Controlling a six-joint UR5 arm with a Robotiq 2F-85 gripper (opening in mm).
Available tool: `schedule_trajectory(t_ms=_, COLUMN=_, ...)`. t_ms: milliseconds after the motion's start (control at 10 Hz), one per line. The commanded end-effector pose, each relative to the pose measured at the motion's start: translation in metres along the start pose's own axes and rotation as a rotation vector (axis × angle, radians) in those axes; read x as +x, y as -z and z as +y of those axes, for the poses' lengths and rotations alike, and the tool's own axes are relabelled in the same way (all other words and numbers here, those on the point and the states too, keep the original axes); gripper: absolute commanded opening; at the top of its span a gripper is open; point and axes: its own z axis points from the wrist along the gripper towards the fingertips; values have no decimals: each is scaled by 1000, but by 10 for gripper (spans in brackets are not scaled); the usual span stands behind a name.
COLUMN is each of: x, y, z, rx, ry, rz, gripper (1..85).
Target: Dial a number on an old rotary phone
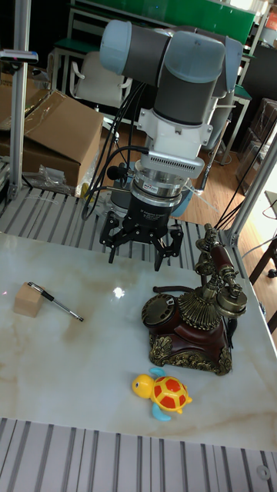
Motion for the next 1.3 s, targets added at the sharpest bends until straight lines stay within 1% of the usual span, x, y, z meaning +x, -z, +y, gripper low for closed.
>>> schedule_trajectory(t_ms=0, x=-33, y=2, z=4, rx=3, ry=122, rz=-128, gripper=497)
schedule_trajectory(t_ms=100, x=-27, y=1, z=8, rx=-15, ry=102, rz=-104, gripper=470)
schedule_trajectory(t_ms=200, x=-21, y=1, z=2, rx=4, ry=128, rz=-83, gripper=447)
schedule_trajectory(t_ms=300, x=-16, y=1, z=-3, rx=26, ry=168, rz=-62, gripper=447)
schedule_trajectory(t_ms=400, x=-17, y=1, z=-9, rx=51, ry=201, rz=-60, gripper=447)
schedule_trajectory(t_ms=500, x=-16, y=1, z=-6, rx=38, ry=219, rz=-58, gripper=447)
schedule_trajectory(t_ms=600, x=-16, y=1, z=-15, rx=77, ry=297, rz=-53, gripper=447)
schedule_trajectory(t_ms=700, x=-18, y=-1, z=-22, rx=98, ry=367, rz=-59, gripper=433)
schedule_trajectory(t_ms=800, x=-21, y=-9, z=-29, rx=100, ry=440, rz=-87, gripper=433)
schedule_trajectory(t_ms=900, x=-21, y=-19, z=-31, rx=86, ry=487, rz=-119, gripper=440)
schedule_trajectory(t_ms=1000, x=-21, y=-22, z=-25, rx=58, ry=496, rz=-132, gripper=470)
schedule_trajectory(t_ms=1100, x=-18, y=-22, z=-29, rx=71, ry=486, rz=-116, gripper=500)
schedule_trajectory(t_ms=1200, x=-16, y=-22, z=-32, rx=83, ry=519, rz=-104, gripper=503)
